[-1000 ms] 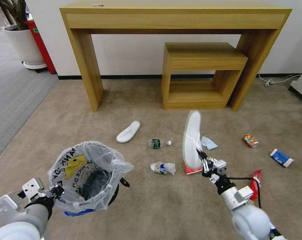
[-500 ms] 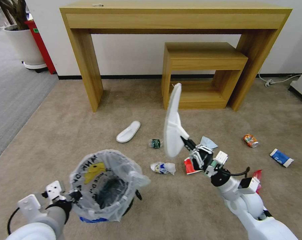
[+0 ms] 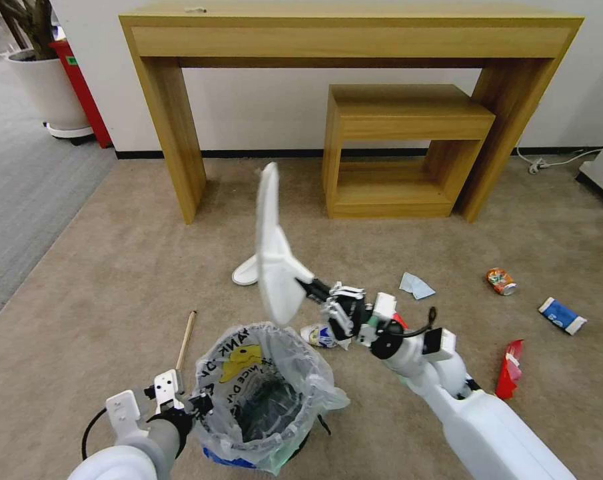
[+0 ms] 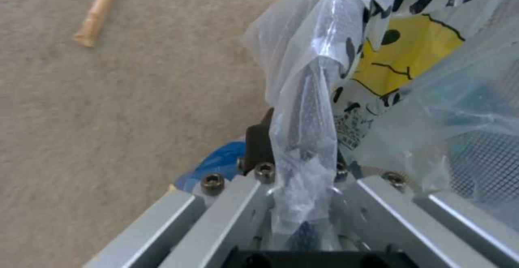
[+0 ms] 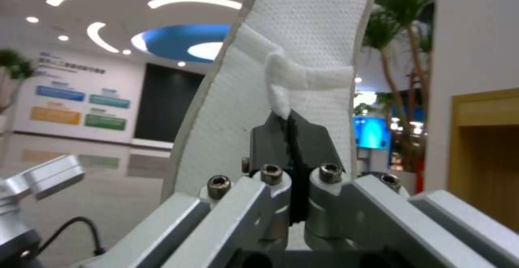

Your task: Pick up the trash bin and place the garbage on the floor into it.

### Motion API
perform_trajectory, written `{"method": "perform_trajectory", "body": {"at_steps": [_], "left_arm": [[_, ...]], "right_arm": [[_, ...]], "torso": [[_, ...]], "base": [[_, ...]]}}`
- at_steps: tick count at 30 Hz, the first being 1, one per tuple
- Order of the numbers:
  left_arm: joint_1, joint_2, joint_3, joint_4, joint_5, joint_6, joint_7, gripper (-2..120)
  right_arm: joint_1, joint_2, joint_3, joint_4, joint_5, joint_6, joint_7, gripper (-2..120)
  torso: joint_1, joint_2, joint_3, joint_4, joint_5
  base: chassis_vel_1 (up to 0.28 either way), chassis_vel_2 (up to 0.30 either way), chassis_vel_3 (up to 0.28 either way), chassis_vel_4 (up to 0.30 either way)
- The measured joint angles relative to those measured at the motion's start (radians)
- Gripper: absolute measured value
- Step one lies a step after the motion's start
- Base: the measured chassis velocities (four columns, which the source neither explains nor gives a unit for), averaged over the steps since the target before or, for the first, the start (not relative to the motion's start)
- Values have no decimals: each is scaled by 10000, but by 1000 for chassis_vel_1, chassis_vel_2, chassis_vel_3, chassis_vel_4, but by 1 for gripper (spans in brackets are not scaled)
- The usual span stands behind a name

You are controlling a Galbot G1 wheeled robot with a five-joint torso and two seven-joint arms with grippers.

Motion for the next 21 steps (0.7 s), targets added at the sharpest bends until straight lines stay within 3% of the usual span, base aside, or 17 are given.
{"method": "perform_trajectory", "body": {"at_steps": [9, 21], "left_arm": [[-408, 79, 121, 231, -537, -1, -74, 0], [-757, 437, -331, 31, -1518, -2, -366, 0]], "right_arm": [[560, 755, -622, -756, -983, 282, -651, 0], [647, 691, -349, -1321, -1601, 453, -1462, 0]], "torso": [[0, 0, 1, 0, 0], [0, 0, 0, 0, 0]], "base": [[0, 0, 0, 0], [0, 0, 0, 0]]}}
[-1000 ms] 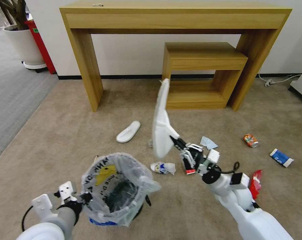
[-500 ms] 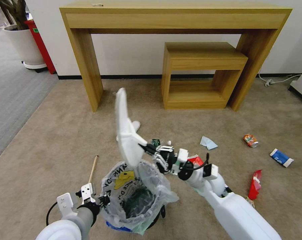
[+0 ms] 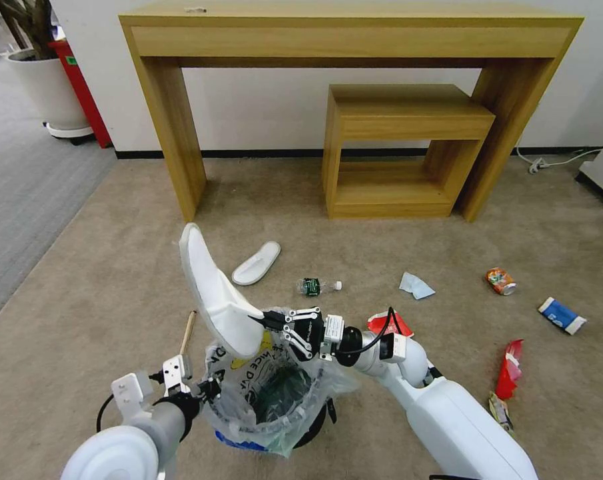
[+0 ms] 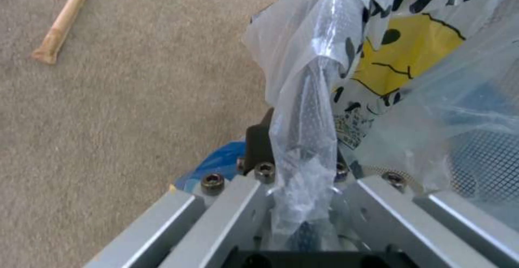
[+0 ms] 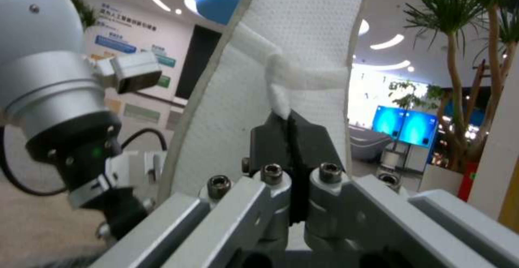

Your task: Pick up the trash bin and place the garbage on the floor into it.

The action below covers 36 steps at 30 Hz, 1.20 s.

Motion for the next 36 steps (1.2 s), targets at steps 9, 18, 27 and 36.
{"method": "perform_trajectory", "body": {"at_steps": [9, 18, 27, 36], "left_arm": [[-122, 129, -178, -6, -142, 0, -19, 0], [-169, 276, -417, -147, -506, 0, -74, 0], [-183, 232, -492, -427, -787, -4, -200, 0], [-237, 204, -696, -436, -885, 1, -198, 0]], "right_arm": [[-7, -289, 210, -4, -14, 5, -34, 0], [-128, -481, 319, 11, -87, 83, 457, 2], [-330, -644, 262, 178, -18, -14, 827, 36], [-559, -889, 444, 293, -47, -72, 478, 74]], "torso": [[0, 0, 0, 0, 0], [0, 0, 0, 0, 0], [0, 0, 0, 0, 0], [0, 0, 0, 0, 0]], "base": [[0, 0, 0, 0], [0, 0, 0, 0], [0, 0, 0, 0], [0, 0, 0, 0]]}}
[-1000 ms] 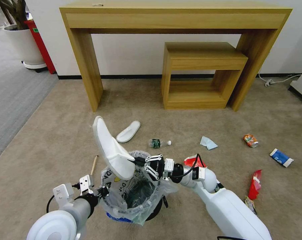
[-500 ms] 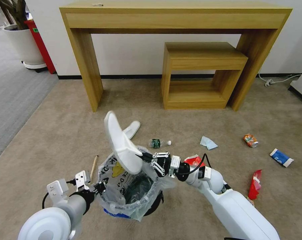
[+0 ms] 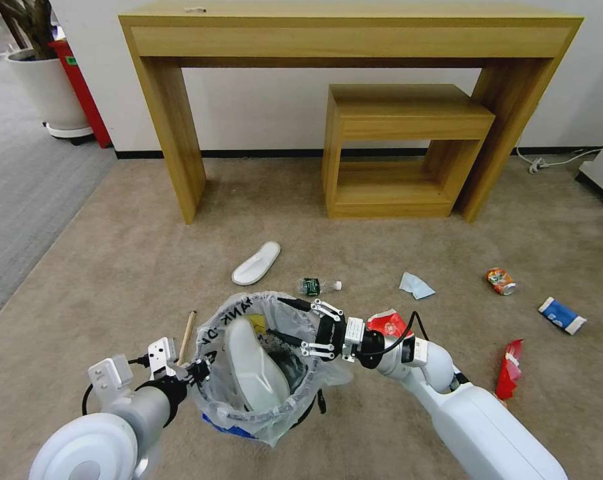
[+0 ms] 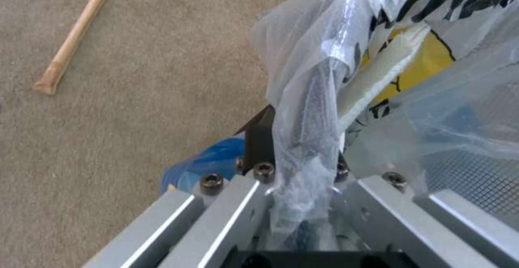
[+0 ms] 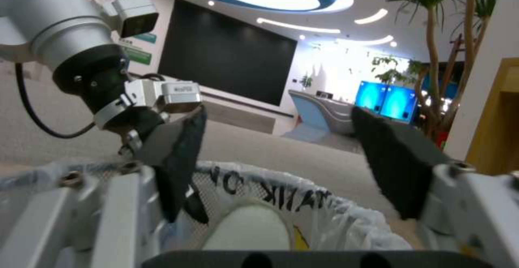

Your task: Pick up the trash bin and place the garbage on the floor into it.

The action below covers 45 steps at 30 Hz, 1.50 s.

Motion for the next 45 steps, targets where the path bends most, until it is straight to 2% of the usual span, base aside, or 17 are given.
{"method": "perform_trajectory", "body": {"at_steps": [3, 5, 12, 15, 16, 18, 19, 20, 23, 24, 26, 28, 29, 34, 38, 39, 45], "left_arm": [[17, 3, -121, 0, -20, 0, 2, 0], [18, 4, -159, 0, -23, 0, 5, 0], [2, 21, -403, 39, -27, 0, 17, 0], [-93, 127, -725, 135, -35, 0, -116, 0], [-93, 127, -725, 135, -35, 0, -116, 0], [-173, 220, -947, 167, -70, 0, -281, 0], [-173, 220, -947, 167, -70, 0, -281, 0], [-246, 280, -1171, 167, -87, 0, -445, 0], [-340, 300, -1469, 112, -87, 0, -678, 0], [-340, 300, -1469, 112, -87, 0, -678, 0], [-375, 273, -1750, 29, -89, 0, -773, 0], [-381, 250, -1861, 12, -73, 0, -793, 0], [-396, 184, -2091, -19, -5, 0, -845, 0], [-422, -98, -2712, -45, 462, 0, -1040, 0], [-352, -692, -3499, -207, 1358, 1, -1131, 0], [-352, -692, -3499, -207, 1358, 1, -1131, 0], [-156, -1122, -5065, -555, 1604, 1, -1036, 0]], "right_arm": [[-41, -22, 15, 41, 9, -4, -12, 91], [-45, -28, 32, 62, 22, -5, 1, 96], [-83, -147, 214, 225, 61, -7, 248, 100], [-239, -305, 432, 606, 21, -105, 1560, 100], [-239, -305, 432, 606, 21, -105, 1560, 100], [-360, -388, 622, 904, -77, -282, 2580, 100], [-360, -388, 622, 904, -77, -282, 2580, 100], [-537, -427, 942, 1295, -182, -548, 3957, 100], [-924, -438, 1574, 1862, -431, -1007, 6035, 100], [-924, -438, 1574, 1862, -431, -1007, 6035, 100], [-1447, -440, 2222, 2273, -865, -1351, 7425, 100], [-1653, -438, 2414, 2385, -980, -1436, 7749, 100], [-2164, -402, 2847, 2595, -1242, -1578, 8363, 100], [-3190, -78, 3863, 2917, -1770, -1617, 9162, 100], [-3818, 560, 4736, 2971, -2122, -1468, 9570, 100], [-3818, 560, 4736, 2971, -2122, -1468, 9570, 100], [-4310, 1325, 5163, 2976, -2237, -1148, 9754, 100]], "torso": [[0, 0, 0, 0, 0], [0, 0, 0, 0, 0], [0, 0, 0, 0, 0], [0, 0, 0, 1, -1], [0, 0, 0, 1, -1], [0, 0, 0, 0, -1], [0, 0, 0, 0, -1], [0, 0, 0, 1, -1], [0, 1, 0, 1, 0], [0, 1, 0, 1, 0], [0, 0, 0, 1, 0], [0, 1, 0, 1, 0], [0, 0, 0, 0, 0], [0, 0, 0, -2, 0], [-1, 0, 0, -1, 0], [-1, 0, 0, -1, 0], [0, 0, -1, 1, -1]], "base": [[0, 0, 0, 0], [0, 0, 0, 0], [0, 0, 0, 0], [0, 0, 0, 0], [0, 0, 0, 0], [0, 0, 0, 0], [0, 0, 0, 0], [0, 0, 0, 0], [0, 0, 0, 0], [0, 0, 0, 0], [0, 0, 0, 0], [0, 0, 0, 0], [0, 0, 0, 0], [0, 0, 0, 0], [0, 0, 0, 0], [0, 0, 0, 0], [0, 0, 0, 0]]}}
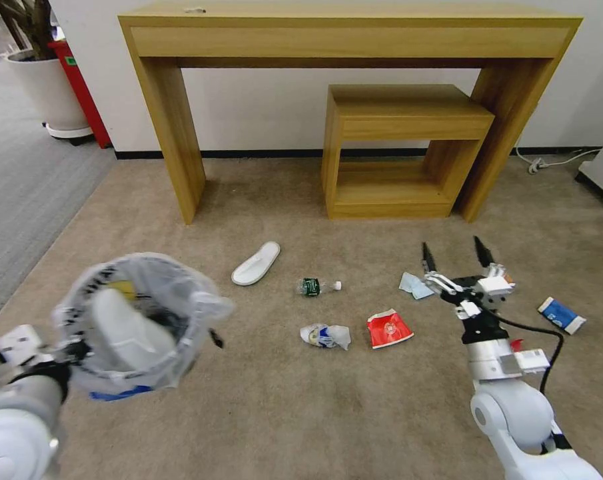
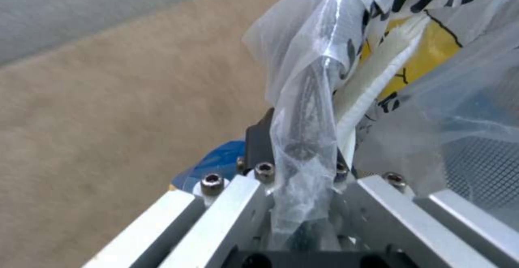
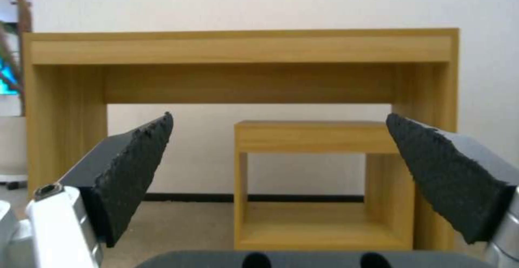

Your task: Pick up the trash bin and place the garbage on the floor into it.

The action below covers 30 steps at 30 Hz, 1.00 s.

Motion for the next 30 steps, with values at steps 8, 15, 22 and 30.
{"method": "perform_trajectory", "body": {"at_steps": [8, 15, 22, 30], "left_arm": [[63, 137, -807, 136, -636, 0, -48, 0], [-123, 67, -336, 436, -538, 0, -149, 0], [-378, 18, 85, 614, -493, 0, -158, 0], [-469, 16, 273, 755, -482, -1, -105, 0]], "right_arm": [[-125, 433, -123, -171, -233, 157, 126, 100], [-46, 552, -229, -452, -278, 277, 168, 100], [2, 570, -275, -587, -221, 397, -140, 100], [116, 566, -381, -728, -130, 427, -296, 100]], "torso": [[0, 0, 0, 0, 0], [0, 0, 1, 0, -1], [0, 0, 2, -1, 0], [0, 0, 2, 0, 0]], "base": [[0, 0, 0, 0], [0, 0, 0, 0], [0, 0, 0, 0], [0, 0, 0, 0]]}}
